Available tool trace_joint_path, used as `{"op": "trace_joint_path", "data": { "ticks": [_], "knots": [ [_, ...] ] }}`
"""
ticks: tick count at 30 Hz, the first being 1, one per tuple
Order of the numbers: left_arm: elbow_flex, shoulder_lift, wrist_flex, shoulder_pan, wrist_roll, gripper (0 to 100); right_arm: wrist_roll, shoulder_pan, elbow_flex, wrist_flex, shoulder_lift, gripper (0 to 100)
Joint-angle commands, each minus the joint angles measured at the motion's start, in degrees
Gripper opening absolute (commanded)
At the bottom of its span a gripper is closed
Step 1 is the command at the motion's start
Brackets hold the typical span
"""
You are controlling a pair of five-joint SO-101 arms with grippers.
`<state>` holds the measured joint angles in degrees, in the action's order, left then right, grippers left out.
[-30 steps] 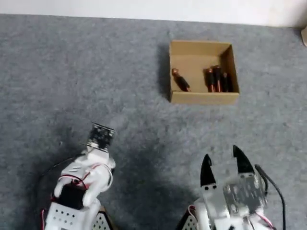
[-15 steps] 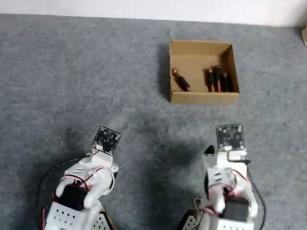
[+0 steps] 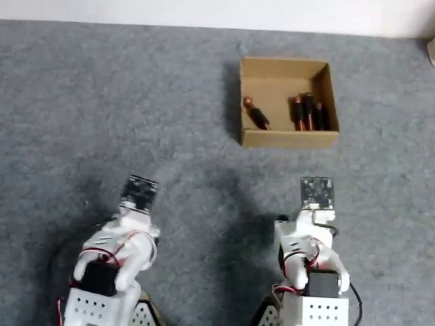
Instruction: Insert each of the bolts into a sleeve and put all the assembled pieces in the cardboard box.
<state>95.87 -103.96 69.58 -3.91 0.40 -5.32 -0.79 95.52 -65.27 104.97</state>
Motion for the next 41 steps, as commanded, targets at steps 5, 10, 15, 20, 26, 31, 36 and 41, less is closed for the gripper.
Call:
{"op": "trace_joint_path", "data": {
  "ticks": [5,10,15,20,26,31,36,41],
  "knots": [
    [1.36,-0.4,5.71,2.86,-0.18,1,0.44,-1.8,6.37,-5.49,0.13,20.9],
    [1.36,-0.4,6.42,8.04,-0.18,1,0.53,2.95,6.37,-5.93,0.04,20.9],
    [1.36,-0.4,6.42,8.66,-0.26,1,0.53,3.03,6.37,-5.93,0.04,20.9],
    [1.36,-0.4,6.42,8.57,-0.18,1,0.53,3.03,6.37,-5.93,0.04,20.9],
    [1.36,-0.4,6.42,8.48,-0.09,1,0.53,3.03,6.37,-5.93,0.04,20.9],
    [1.36,-0.4,6.42,8.57,-0.09,1,0.53,3.03,6.37,-5.93,0.04,20.9],
    [1.36,-0.4,6.42,8.57,-0.09,1,0.53,3.03,6.37,-5.93,0.04,20.9],
    [1.36,-0.4,6.42,8.57,-0.09,1,0.53,3.03,6.37,-5.93,0.04,20.9]
  ]
}}
